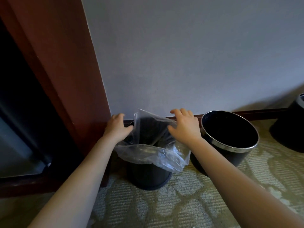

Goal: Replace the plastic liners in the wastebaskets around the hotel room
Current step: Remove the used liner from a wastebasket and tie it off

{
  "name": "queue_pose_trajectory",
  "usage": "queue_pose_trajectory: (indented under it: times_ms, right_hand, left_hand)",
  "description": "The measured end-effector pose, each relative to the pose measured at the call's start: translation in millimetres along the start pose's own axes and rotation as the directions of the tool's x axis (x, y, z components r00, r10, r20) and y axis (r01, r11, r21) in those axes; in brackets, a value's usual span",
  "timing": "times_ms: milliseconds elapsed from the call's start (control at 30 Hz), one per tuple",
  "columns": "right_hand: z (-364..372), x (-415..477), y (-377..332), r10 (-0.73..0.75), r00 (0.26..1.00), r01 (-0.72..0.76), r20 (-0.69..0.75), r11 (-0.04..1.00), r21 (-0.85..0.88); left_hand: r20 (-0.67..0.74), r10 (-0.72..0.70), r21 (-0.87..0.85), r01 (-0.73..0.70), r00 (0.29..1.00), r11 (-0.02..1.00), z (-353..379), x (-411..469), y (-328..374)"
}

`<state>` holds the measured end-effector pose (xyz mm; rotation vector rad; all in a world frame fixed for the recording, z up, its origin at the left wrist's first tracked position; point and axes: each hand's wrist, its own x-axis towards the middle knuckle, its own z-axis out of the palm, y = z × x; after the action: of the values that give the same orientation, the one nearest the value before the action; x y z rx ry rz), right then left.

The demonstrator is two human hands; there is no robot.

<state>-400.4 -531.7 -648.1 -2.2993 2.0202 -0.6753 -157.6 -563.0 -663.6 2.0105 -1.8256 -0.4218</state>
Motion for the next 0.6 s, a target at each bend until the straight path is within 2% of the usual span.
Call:
queue_pose_trajectory:
  times_ms: [100, 133, 200, 300, 400, 500, 600]
  right_hand:
    - [0.5, -7.4, -16.9, -0.247, 0.958, 0.246, -0.144, 0.969, -0.021]
    - [1.8, -9.7, -24.6, -0.295, 0.947, 0.298, -0.129, 0.954, 0.009]
    - [6.9, -14.5, -42.0, -0.332, 0.943, 0.331, -0.005, 0.937, 0.112]
    - [28.7, -20.4, -58.8, -0.305, 0.914, 0.270, 0.268, 0.949, 0.160]
    - [46.5, -23.3, -61.4, -0.191, 0.848, 0.143, 0.495, 0.981, 0.134]
    - [49.1, -19.9, -59.2, -0.153, 0.840, 0.069, 0.521, 0.982, 0.176]
    - [40.2, -14.2, -57.0, -0.173, 0.877, 0.050, 0.448, 0.961, 0.273]
  left_hand:
    - [0.106, -0.160, 0.008, 0.160, 0.981, 0.987, 6.0, 1.8, -23.1]
    - [0.147, -0.196, -0.044, 0.205, 0.970, 0.978, 6.7, 0.6, -27.2]
    - [0.217, -0.232, -0.168, 0.271, 0.948, 0.948, 7.7, -3.4, -30.7]
    - [0.288, -0.213, -0.180, 0.272, 0.934, 0.945, 8.9, -9.9, -29.4]
    - [0.163, -0.189, -0.212, 0.222, 0.968, 0.952, 7.4, -11.2, -26.4]
    - [0.002, -0.193, -0.348, 0.182, 0.981, 0.920, -0.7, -6.6, -19.5]
    - [-0.011, -0.183, -0.515, 0.151, 0.983, 0.844, -5.7, -0.9, -11.7]
